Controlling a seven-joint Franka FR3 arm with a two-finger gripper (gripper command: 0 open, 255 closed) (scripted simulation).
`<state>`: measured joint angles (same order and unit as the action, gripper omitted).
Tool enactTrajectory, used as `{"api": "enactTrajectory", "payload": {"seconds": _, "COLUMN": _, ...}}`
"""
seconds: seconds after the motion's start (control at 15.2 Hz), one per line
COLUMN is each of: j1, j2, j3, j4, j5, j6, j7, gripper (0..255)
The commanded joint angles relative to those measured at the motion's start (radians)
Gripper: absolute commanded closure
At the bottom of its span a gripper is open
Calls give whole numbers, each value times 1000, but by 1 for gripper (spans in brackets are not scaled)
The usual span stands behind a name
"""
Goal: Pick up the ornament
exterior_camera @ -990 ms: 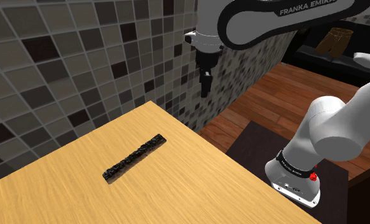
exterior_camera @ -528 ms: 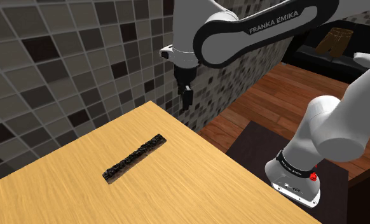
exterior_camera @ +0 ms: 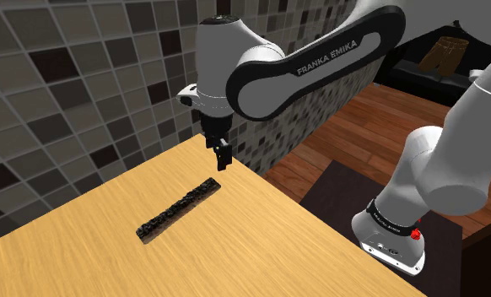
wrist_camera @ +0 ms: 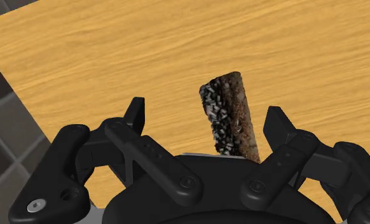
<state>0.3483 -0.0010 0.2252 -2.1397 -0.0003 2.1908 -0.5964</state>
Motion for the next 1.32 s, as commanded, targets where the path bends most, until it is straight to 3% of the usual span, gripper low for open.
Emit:
{"api": "enactTrajectory", "payload": {"seconds": 0.0, "j1": 20, "j2": 52, "j3": 20, "j4": 39, "j5": -3, "j6": 21, "j7": -22, "gripper": 0}}
{"api": "enactTrajectory", "payload": {"seconds": 0.53, "j1": 90, "j2": 228, "j3": 89, "j4": 162, "j5": -30, "j6": 98, "j7": -114, "gripper": 0}}
{"api": "enactTrajectory", "payload": {"seconds": 1.12, "j1": 97, "j2": 284, "j3": 81, "j4": 126, "j5": -53, "j6": 187, "j7": -102, "gripper": 0}}
{"api": "enactTrajectory", "payload": {"seconds": 1.19, "j1": 97, "j2": 283, "j3": 81, "j4": 125, "j5": -53, "j6": 188, "j7": -101, "gripper": 255}}
{"api": "enactTrajectory", "payload": {"seconds": 1.25, "j1": 98, "j2": 282, "j3": 81, "j4": 125, "j5": -53, "j6": 187, "j7": -101, "gripper": 255}}
